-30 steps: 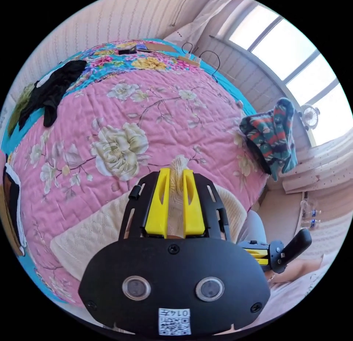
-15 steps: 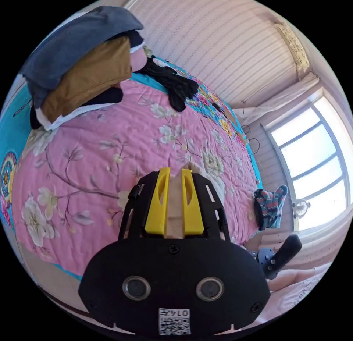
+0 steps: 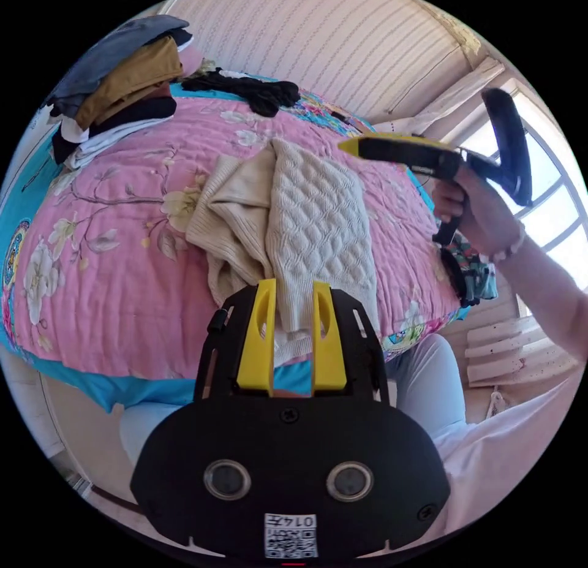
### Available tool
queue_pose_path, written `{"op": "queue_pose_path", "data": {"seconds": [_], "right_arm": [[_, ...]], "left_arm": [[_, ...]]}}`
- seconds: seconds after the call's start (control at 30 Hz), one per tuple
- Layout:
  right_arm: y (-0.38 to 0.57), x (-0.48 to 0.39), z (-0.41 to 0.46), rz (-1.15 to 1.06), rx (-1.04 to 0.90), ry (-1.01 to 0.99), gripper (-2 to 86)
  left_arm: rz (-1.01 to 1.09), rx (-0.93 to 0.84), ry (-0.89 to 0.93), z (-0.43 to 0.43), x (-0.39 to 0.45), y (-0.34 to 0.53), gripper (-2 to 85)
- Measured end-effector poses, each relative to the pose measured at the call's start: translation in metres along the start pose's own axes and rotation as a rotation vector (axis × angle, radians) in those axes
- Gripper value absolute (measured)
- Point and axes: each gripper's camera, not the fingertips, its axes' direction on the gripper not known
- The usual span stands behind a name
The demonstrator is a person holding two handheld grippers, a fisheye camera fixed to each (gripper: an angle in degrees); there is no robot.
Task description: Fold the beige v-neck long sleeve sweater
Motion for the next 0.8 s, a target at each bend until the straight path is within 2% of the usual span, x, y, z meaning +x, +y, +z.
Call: {"op": "queue_pose_path", "data": {"seconds": [0.1,0.2,0.33,0.53,0.7,0.8], "right_arm": [[-0.036,0.005,0.034,-0.009,-0.14,-0.002,10.6],[-0.066,-0.001,0.055,-0.022,-0.151,0.014,11.7],[-0.103,-0.005,0.077,0.0,-0.257,-0.06,5.4],[-0.141,-0.028,0.051,-0.09,-0.047,-0.156,3.2],[-0.166,-0.036,0.101,-0.073,-0.202,-0.152,5.6],[-0.184,-0.03,0.098,-0.096,-0.191,-0.207,7.6]], "left_arm": [[-0.015,-0.003,0.033,-0.004,-0.011,0.003,6.6],[0.002,-0.006,0.077,-0.016,-0.02,0.007,4.4],[0.028,0.064,0.124,-0.058,-0.022,0.028,2.4],[-0.039,0.196,0.132,-0.114,-0.042,0.068,0.2],[-0.153,0.077,0.02,-0.073,-0.082,0.081,1.1],[-0.158,0.106,0.031,-0.069,-0.09,0.09,2.2]]}}
